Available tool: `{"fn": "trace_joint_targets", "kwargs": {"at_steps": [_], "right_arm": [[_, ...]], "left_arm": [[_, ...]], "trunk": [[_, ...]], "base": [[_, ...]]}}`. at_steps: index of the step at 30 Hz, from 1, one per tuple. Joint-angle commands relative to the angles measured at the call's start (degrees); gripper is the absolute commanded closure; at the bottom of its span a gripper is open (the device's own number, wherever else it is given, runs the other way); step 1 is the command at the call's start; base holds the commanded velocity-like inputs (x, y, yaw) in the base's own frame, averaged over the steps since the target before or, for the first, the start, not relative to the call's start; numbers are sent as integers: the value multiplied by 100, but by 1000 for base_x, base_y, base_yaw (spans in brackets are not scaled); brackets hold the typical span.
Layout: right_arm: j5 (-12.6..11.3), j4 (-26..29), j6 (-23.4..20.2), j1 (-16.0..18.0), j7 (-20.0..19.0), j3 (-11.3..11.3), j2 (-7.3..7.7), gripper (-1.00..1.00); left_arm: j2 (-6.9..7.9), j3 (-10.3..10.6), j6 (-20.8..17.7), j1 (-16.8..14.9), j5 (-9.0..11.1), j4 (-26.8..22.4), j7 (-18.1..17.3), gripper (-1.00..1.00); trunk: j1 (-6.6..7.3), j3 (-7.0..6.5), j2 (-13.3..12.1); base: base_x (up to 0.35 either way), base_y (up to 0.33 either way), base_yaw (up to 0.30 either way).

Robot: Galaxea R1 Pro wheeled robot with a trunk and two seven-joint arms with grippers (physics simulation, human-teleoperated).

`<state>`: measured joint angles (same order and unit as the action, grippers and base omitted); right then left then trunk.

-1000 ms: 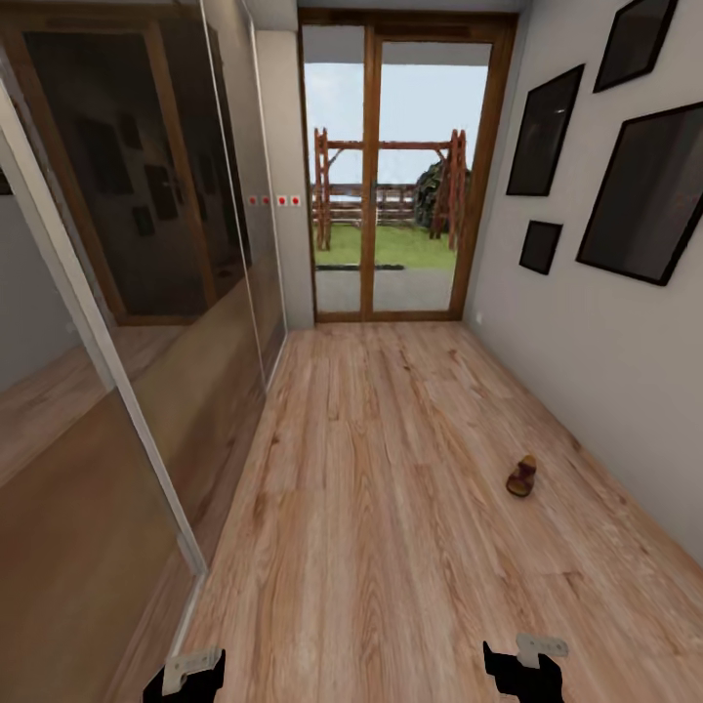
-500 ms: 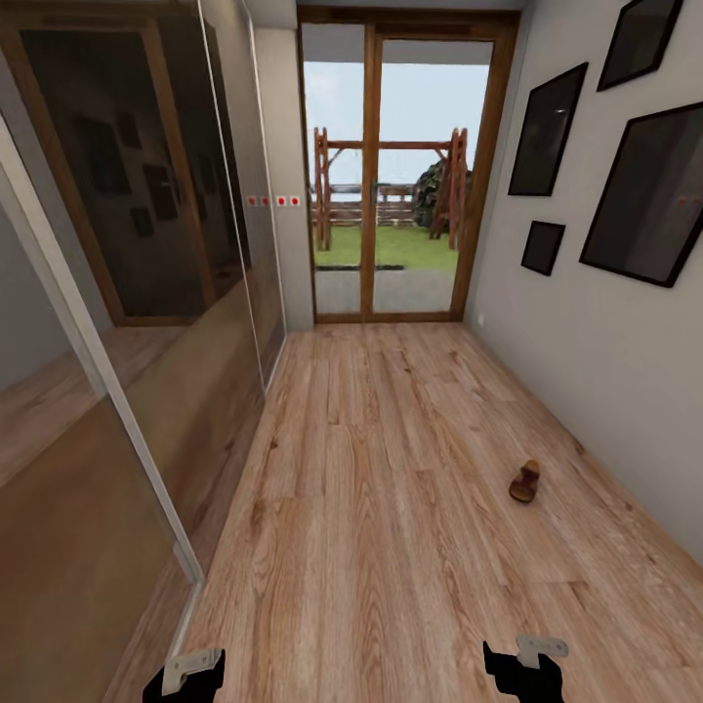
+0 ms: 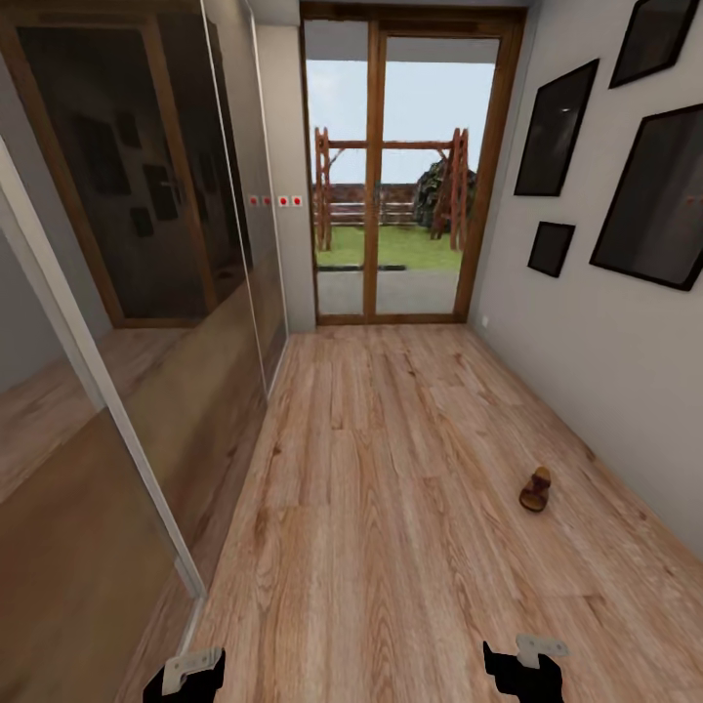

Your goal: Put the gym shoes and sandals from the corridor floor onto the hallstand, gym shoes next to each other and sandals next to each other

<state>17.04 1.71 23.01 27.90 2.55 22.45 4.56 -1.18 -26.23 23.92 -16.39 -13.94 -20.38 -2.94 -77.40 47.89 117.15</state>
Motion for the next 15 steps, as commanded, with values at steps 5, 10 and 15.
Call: {"fn": "trace_joint_targets", "kwargs": {"at_steps": [5, 10, 15], "right_arm": [[58, -11, 19, 5, 27, 31, 1, -100], [56, -8, 19, 5, 27, 31, 1, -100], [54, -6, 19, 5, 27, 31, 1, -100]], "left_arm": [[-5, -49, 16, -4, -39, -1, -31, -100], [-5, -49, 16, -4, -39, -1, -31, -100], [-5, -49, 15, -4, -39, -1, -31, -100]], "trunk": [[0, 5, 2], [0, 5, 2], [0, 5, 2]], "base": [[32, 18, 0], [178, 3, 0], [293, 1, 0]]}}
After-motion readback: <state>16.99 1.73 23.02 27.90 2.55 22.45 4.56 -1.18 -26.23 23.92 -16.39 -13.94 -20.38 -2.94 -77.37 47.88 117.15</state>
